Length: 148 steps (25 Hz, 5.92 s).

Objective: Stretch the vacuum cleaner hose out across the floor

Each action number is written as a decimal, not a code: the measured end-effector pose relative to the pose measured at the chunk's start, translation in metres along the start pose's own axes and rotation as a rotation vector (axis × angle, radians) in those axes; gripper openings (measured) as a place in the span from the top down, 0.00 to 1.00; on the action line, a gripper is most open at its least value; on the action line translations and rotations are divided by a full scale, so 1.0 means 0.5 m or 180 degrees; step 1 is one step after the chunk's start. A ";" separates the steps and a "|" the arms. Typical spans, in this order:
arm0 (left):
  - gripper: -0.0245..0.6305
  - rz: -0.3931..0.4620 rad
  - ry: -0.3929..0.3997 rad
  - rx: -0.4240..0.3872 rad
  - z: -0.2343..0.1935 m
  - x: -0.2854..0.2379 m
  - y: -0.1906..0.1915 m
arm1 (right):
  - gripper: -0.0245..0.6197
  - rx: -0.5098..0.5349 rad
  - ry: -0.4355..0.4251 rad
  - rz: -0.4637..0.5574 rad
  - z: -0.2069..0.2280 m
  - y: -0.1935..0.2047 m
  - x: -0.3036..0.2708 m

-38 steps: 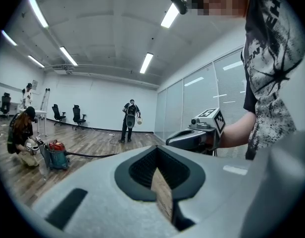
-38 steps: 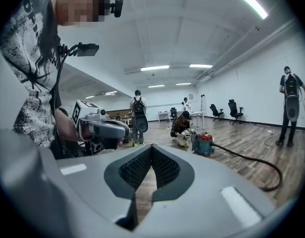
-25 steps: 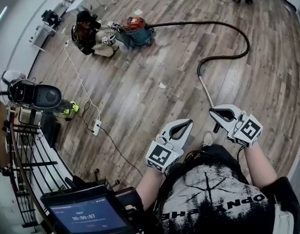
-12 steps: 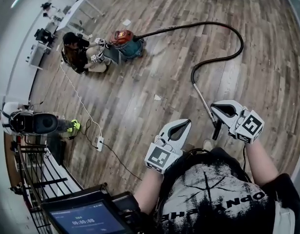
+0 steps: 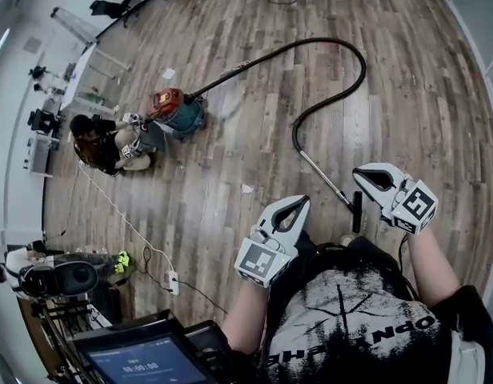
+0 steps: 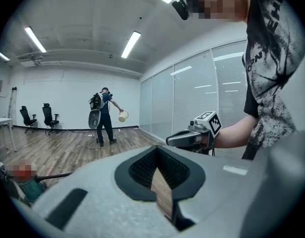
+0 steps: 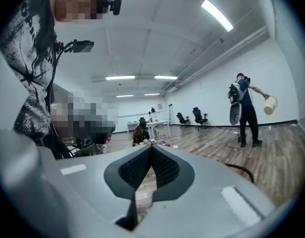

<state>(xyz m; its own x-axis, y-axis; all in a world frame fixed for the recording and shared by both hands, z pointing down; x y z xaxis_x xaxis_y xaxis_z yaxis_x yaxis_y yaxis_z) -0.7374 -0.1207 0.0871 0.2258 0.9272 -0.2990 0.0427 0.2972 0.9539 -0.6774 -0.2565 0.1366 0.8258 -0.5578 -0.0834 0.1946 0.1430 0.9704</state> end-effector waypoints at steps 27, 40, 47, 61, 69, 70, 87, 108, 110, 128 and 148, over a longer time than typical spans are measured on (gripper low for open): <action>0.96 -0.0097 0.1668 -0.0001 -0.234 -0.098 0.103 | 0.95 -0.0353 0.1574 -0.0386 -0.027 0.073 -0.147; 0.96 -0.0182 0.1292 0.0258 -0.210 -0.111 0.222 | 0.90 -0.0560 0.1145 -0.0864 0.024 0.280 -0.145; 0.96 -0.0211 0.1434 0.0008 -0.277 -0.241 0.383 | 0.90 -0.0540 0.1311 -0.0957 0.147 0.429 -0.204; 0.96 -0.0329 0.1175 -0.0156 -0.282 -0.427 0.848 | 0.79 -0.0960 0.1115 -0.1760 0.373 1.252 -0.256; 0.96 -0.0493 0.0907 -0.0318 -0.248 -0.389 0.984 | 0.62 -0.1510 0.0926 -0.2441 0.415 1.659 -0.277; 0.96 -0.0527 0.0826 -0.0251 -0.253 -0.380 0.995 | 0.61 -0.1552 0.0871 -0.2530 0.417 1.686 -0.286; 0.96 -0.0949 0.0283 -0.0216 -0.286 -0.276 1.126 | 0.69 -0.1695 0.1043 -0.3151 0.462 1.852 -0.368; 0.64 -0.2128 0.0094 0.2493 -0.273 -0.605 1.529 | 0.69 -0.1693 0.1082 -0.3097 0.412 1.614 -0.308; 0.60 -0.2145 0.0133 0.3000 -0.244 -0.648 1.571 | 0.69 -0.1713 0.1042 -0.3020 0.403 1.591 -0.305; 0.68 -0.1532 0.0200 0.4833 -0.180 -0.868 1.604 | 0.69 -0.1114 0.1196 -0.3250 0.393 1.454 -0.292; 0.76 -0.1016 0.0324 0.3973 -0.147 -0.852 1.406 | 0.74 -0.1127 0.1198 -0.3280 0.392 1.486 -0.273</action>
<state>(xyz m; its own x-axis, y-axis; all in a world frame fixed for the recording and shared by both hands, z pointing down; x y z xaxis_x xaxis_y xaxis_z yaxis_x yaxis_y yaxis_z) -0.8752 -0.2900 0.8828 -0.0350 0.8845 -0.4653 0.9681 0.1457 0.2040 -0.7493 -0.2344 0.9134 0.2828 -0.2724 -0.9197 0.9570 0.0159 0.2895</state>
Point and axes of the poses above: the fingertips, and each gripper's own axes: x backward along the fingers, z to its right, y out of its underside, the point moved 3 cm from there along x, backward along the fingers, and after that the axes turned 15 degrees about -y, right-handed, at the moved point
